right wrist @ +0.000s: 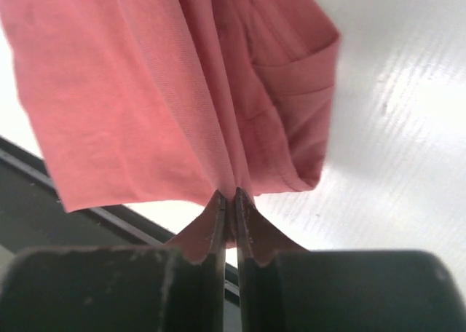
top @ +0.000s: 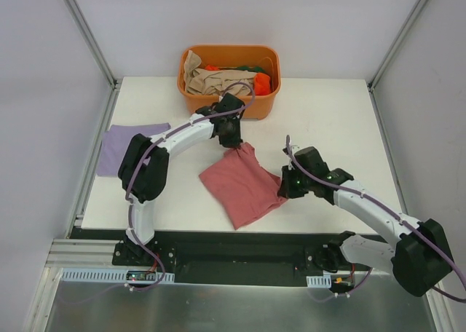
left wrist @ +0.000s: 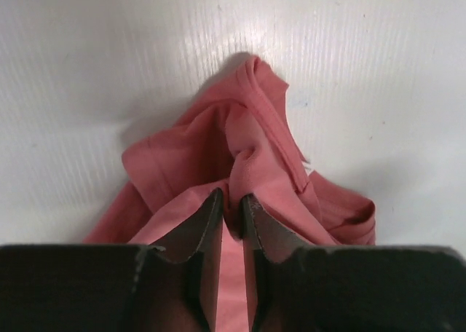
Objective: Fold and stack the t-shirts
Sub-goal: Fold the long partially folded tshirt into a neat square, then smooth out wrinkles on the folded tshirt
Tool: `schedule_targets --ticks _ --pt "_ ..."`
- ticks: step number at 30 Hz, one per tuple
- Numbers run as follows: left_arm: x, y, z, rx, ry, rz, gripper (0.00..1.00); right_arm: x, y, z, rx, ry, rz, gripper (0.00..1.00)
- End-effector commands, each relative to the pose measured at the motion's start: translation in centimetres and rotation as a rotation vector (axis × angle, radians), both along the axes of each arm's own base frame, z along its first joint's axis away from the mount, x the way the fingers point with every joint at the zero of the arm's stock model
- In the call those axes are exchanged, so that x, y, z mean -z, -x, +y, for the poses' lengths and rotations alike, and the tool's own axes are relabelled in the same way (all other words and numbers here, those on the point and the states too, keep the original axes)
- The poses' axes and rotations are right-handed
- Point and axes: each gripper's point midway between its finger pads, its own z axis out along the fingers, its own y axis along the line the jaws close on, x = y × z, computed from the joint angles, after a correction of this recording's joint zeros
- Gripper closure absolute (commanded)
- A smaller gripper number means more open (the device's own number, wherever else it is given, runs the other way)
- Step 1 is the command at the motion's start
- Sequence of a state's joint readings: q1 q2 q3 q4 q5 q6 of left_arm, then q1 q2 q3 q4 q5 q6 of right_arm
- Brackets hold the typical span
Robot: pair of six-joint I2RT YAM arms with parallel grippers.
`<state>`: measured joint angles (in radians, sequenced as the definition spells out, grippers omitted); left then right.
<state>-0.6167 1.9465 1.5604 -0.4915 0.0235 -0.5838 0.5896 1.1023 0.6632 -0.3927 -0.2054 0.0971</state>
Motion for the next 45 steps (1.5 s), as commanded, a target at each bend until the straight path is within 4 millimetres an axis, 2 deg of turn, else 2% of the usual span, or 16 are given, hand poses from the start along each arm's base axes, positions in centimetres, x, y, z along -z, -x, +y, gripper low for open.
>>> schedule_targets --ticks 1,2,4,5,6,7,10,13,19,23,28,31,34,37,40,45 --pt "-0.9 -3.3 -0.7 0.010 0.001 -0.082 0.72 1.6 -0.3 -2.5 0.082 0.120 0.012 0.82" --pt "-0.8 -3.6 -0.9 0.013 0.000 -0.083 0.60 1.6 -0.9 -2.9 0.093 0.145 -0.014 0.65" --pt "-0.9 -4.0 -1.3 0.003 0.011 -0.087 0.38 1.5 -2.4 -4.8 0.171 0.239 -0.074 0.08" --pt "-1.4 -3.9 -1.8 0.018 0.036 -0.083 0.28 1.3 -2.8 -5.3 0.186 0.266 -0.093 0.04" --pt "-2.1 -3.9 -2.0 0.026 0.052 -0.090 0.08 0.8 -3.0 -5.7 0.203 0.284 -0.104 0.04" --pt "-2.8 -3.8 -2.1 0.031 0.064 -0.099 0.01 0.2 -3.0 -5.8 0.203 0.283 -0.111 0.04" --pt "-5.2 -2.5 -1.9 0.045 0.083 -0.135 0.01 -1.7 -2.3 -4.2 0.154 0.167 -0.137 0.04" --pt "-6.6 -0.2 -1.2 0.053 0.101 -0.145 0.01 -4.1 -0.9 -0.4 0.022 -0.082 -0.172 0.04" --pt "-6.2 4.2 -4.0 0.196 0.224 -0.089 0.01 -7.7 1.9 5.3 -0.190 -0.443 -0.147 0.04" --pt "-4.2 3.2 -6.4 0.234 0.243 -0.037 0.01 -5.0 0.0 5.3 -0.131 -0.347 -0.101 0.04" --pt "-0.5 0.7 -7.9 0.251 0.201 -0.011 0.01 0.6 -1.8 3.0 -0.016 -0.137 -0.016 0.04" --pt "2.3 -0.4 -6.9 0.199 0.143 0.016 0.01 3.5 -1.9 1.3 0.032 -0.039 0.050 0.04" --pt "4.9 -1.0 -3.8 0.103 0.030 0.033 0.01 5.8 -2.5 -1.3 0.078 0.109 0.074 0.04" --pt "6.5 0.3 -1.2 0.051 -0.013 0.083 0.01 7.2 -3.1 -3.1 0.104 0.231 0.097 0.04" --pt "7.0 2.8 0.9 0.010 -0.043 0.124 0.01 7.5 -4.3 -2.8 0.092 0.245 0.098 0.04" --pt "4.7 7.2 3.8 -0.068 -0.022 0.129 0.01 6.1 -7.8 -1.2 0.041 0.247 0.037 0.04"
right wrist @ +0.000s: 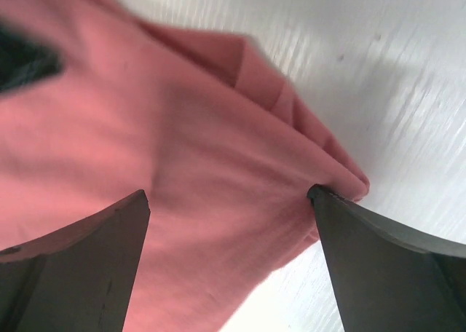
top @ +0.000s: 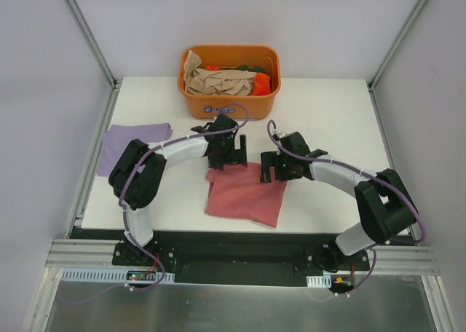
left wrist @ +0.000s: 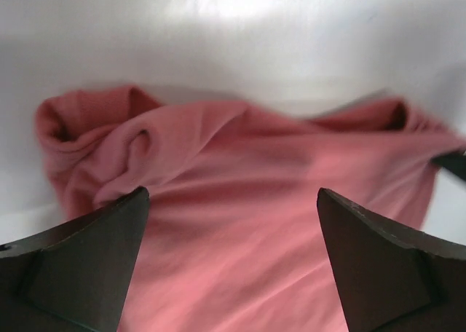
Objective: Fold and stack the t-shirts
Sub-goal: Smooth out wrinkles on the folded tshirt
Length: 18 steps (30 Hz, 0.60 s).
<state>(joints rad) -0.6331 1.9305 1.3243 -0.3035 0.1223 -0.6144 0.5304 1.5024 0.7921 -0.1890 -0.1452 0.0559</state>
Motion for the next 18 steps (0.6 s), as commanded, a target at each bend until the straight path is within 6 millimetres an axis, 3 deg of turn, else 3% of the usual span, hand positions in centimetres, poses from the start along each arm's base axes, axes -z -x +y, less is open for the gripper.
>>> schedule_targets --ticks 1,5,8,11,15,18 --pt "-1.0 4.1 4.8 -0.114 -0.099 0.021 0.01 0.9 -1.3 -1.9 -0.021 0.146 0.016 0.04" --pt "-2.7 5.5 6.2 -0.145 -0.104 -0.043 0.01 -2.5 -2.6 -0.2 -0.059 0.080 -0.043 0.04" --pt "-3.7 5.8 7.4 -0.180 -0.105 -0.087 0.01 -5.4 -2.3 -0.7 -0.050 0.054 -0.114 0.04" --pt "-4.1 6.2 8.2 -0.185 -0.110 -0.111 0.01 -8.0 -1.5 -2.4 0.010 0.046 -0.213 0.04" --pt "-2.5 7.0 8.4 -0.151 -0.133 -0.066 0.01 -10.0 0.1 -5.3 0.110 0.046 -0.339 0.04" --pt "-1.2 7.9 7.2 -0.114 -0.105 0.009 0.01 -9.7 1.2 -6.7 0.139 0.056 -0.371 0.04"
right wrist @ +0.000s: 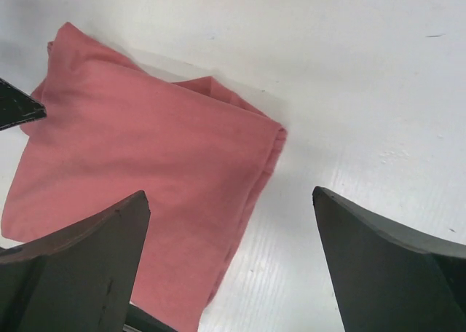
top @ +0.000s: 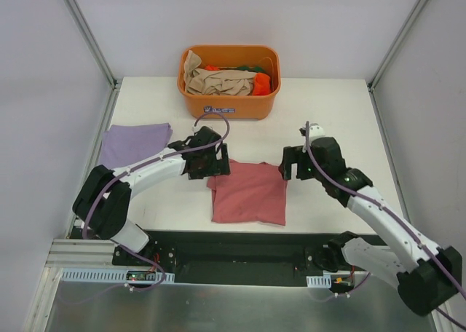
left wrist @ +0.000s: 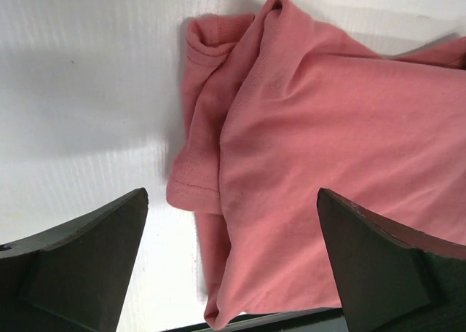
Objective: Fold and stack the t-shirts
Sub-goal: Smooth out wrinkles on the folded tshirt, then put the neatly folded tshirt into the corner of the board with the left arm
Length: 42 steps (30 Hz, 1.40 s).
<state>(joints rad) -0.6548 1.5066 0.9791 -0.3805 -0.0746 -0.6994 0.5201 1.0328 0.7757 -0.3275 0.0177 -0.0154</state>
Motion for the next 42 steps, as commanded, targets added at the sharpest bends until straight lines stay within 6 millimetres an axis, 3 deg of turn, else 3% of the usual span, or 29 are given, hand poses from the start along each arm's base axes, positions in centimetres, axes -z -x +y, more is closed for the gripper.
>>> schedule_targets --ticks 1,5,8,15,18,21,28,34,36,42 --pt "2.6 1.6 -0.6 0.034 0.001 0.109 0.01 1.8 1.5 -3.3 0.102 0.063 -0.016 0.04" --pt "5.1 2.0 -0.4 0.011 -0.028 0.164 0.01 2.9 2.3 -4.6 0.133 0.088 -0.021 0.04" --pt "6.6 1.5 -0.3 -0.011 -0.056 0.166 0.09 3.3 2.5 -5.1 0.143 0.103 -0.017 0.04" --pt "9.0 2.1 -2.2 0.027 -0.106 0.196 0.60 3.9 2.2 -6.6 0.208 0.160 -0.020 0.04" --pt "9.1 1.7 -2.7 0.025 -0.105 0.194 1.00 4.1 2.1 -7.2 0.230 0.175 -0.031 0.04" --pt "7.2 -0.5 -1.6 0.035 -0.185 0.079 1.00 4.0 2.3 -7.4 0.259 0.151 -0.043 0.04" --pt "-1.5 -5.0 1.7 0.182 -0.381 -0.268 1.00 4.0 2.5 -7.3 0.265 0.113 -0.066 0.04" --pt "-5.3 -5.8 5.1 0.309 -0.419 -0.357 1.00 3.7 2.7 -7.6 0.279 0.106 -0.087 0.04" --pt "-6.9 -6.6 7.4 0.284 -0.464 -0.393 1.00 3.6 2.7 -7.7 0.286 0.103 -0.097 0.04" --pt "-10.2 -7.6 11.9 0.329 -0.545 -0.464 1.00 3.4 2.6 -8.0 0.304 0.096 -0.114 0.04"
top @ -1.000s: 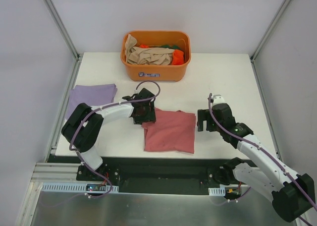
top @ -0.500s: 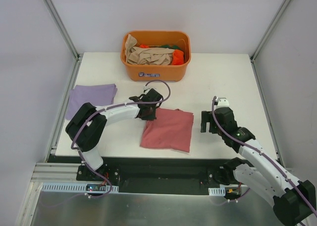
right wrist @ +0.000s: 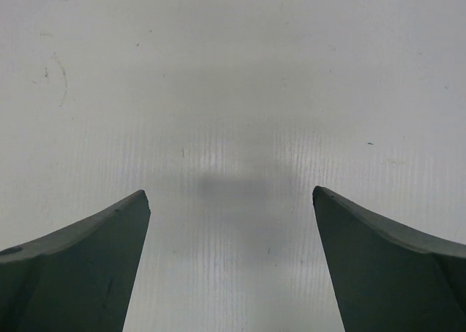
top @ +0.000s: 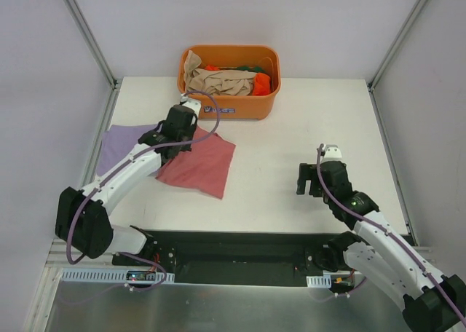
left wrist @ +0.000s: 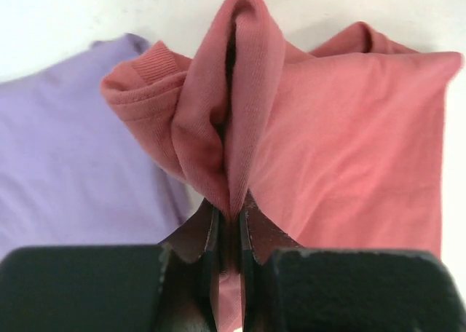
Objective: Fold and stack the t-shirts
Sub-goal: Put the neatly folded tshirt into the corner of the board with the left arm
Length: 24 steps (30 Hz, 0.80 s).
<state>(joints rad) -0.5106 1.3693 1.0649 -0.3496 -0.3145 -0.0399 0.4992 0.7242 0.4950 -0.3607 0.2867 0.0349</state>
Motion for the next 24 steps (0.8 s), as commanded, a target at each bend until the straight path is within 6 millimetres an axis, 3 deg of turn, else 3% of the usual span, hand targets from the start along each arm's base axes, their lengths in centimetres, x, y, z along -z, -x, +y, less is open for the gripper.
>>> schedule_targets --ticks 1,10,24 --pt "-2.4 -0.2 3.5 0.081 -0.173 -0.063 1.00 -1.0 -0.7 -0.4 0.045 -0.017 -0.054 0.04" --pt "-6.1 -1.5 9.7 0.054 -0.231 -0.111 1.00 -0.9 -0.7 -0.5 0.053 -0.015 -0.050 0.04" --pt "-10.9 -2.5 13.3 -0.023 -0.335 -0.155 1.00 -0.7 -0.9 -0.6 0.062 -0.008 -0.036 0.04"
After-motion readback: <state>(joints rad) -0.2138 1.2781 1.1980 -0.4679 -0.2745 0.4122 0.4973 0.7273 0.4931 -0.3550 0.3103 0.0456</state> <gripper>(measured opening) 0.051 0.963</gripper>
